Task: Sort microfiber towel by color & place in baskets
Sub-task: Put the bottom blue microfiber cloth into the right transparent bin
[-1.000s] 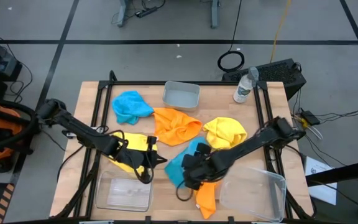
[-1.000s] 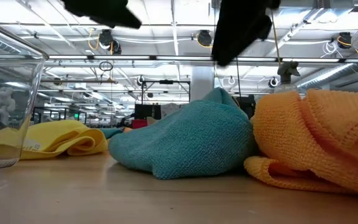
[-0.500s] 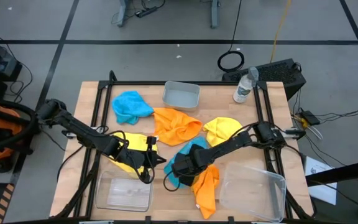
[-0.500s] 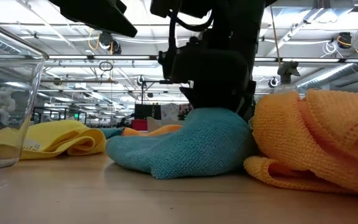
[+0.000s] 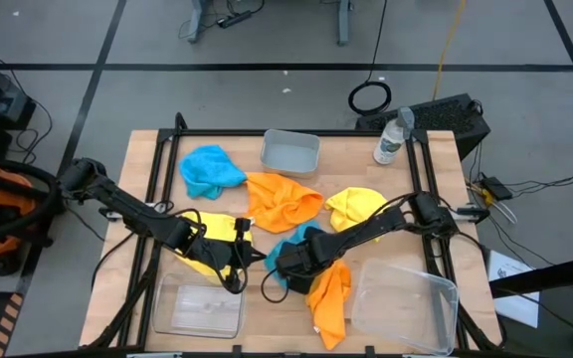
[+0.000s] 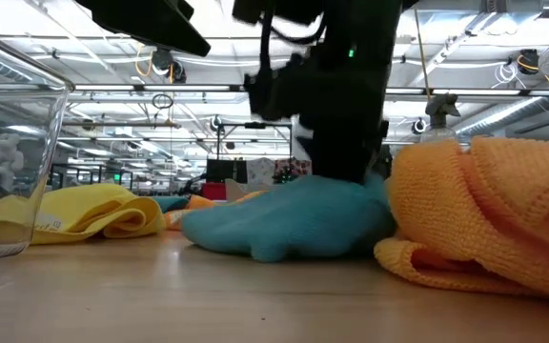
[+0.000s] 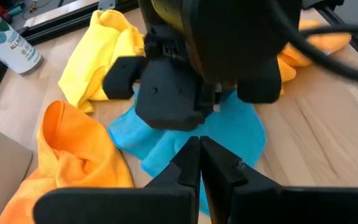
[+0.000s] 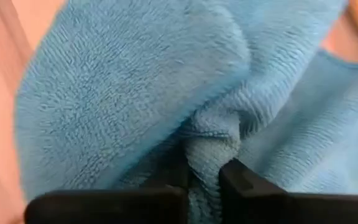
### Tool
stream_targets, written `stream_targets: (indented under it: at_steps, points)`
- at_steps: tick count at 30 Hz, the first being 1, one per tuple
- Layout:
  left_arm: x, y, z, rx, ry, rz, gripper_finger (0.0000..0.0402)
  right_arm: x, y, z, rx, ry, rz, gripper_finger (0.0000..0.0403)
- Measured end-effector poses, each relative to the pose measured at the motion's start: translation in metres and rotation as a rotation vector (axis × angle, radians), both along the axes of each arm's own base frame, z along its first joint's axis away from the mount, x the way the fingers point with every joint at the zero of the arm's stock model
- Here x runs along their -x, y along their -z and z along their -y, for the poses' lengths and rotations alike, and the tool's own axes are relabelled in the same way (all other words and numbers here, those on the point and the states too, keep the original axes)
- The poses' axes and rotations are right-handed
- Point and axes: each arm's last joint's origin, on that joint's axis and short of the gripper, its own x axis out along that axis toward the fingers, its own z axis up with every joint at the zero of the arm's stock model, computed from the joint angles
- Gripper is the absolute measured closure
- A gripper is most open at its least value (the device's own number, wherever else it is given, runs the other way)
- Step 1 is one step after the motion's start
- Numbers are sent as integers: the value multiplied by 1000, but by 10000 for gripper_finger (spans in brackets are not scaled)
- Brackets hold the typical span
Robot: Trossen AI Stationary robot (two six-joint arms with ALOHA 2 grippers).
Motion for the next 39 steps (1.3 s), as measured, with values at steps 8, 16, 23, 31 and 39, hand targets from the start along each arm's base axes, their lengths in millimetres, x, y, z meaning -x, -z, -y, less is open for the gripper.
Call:
stream_targets:
  at_steps: [8, 16, 23, 31, 39]
  points:
    - [-9, -12, 3, 27, 17, 146, 385, 29, -81, -7, 107, -42, 192, 395]
    - [-20, -31, 1, 66, 14, 372, 362, 67, -140, -30, 217, -72, 404, 393]
    - [-34, -23, 8, 59, 20, 448, 239, 91, -148, -64, 351, -292, 431, 393]
    - [-46, -20, 28, 55, 156, 661, 90, 111, -145, -81, 395, -292, 405, 392]
    - [-64, 2, 28, 2, 94, 784, 14, 115, -145, -80, 418, -250, 408, 392]
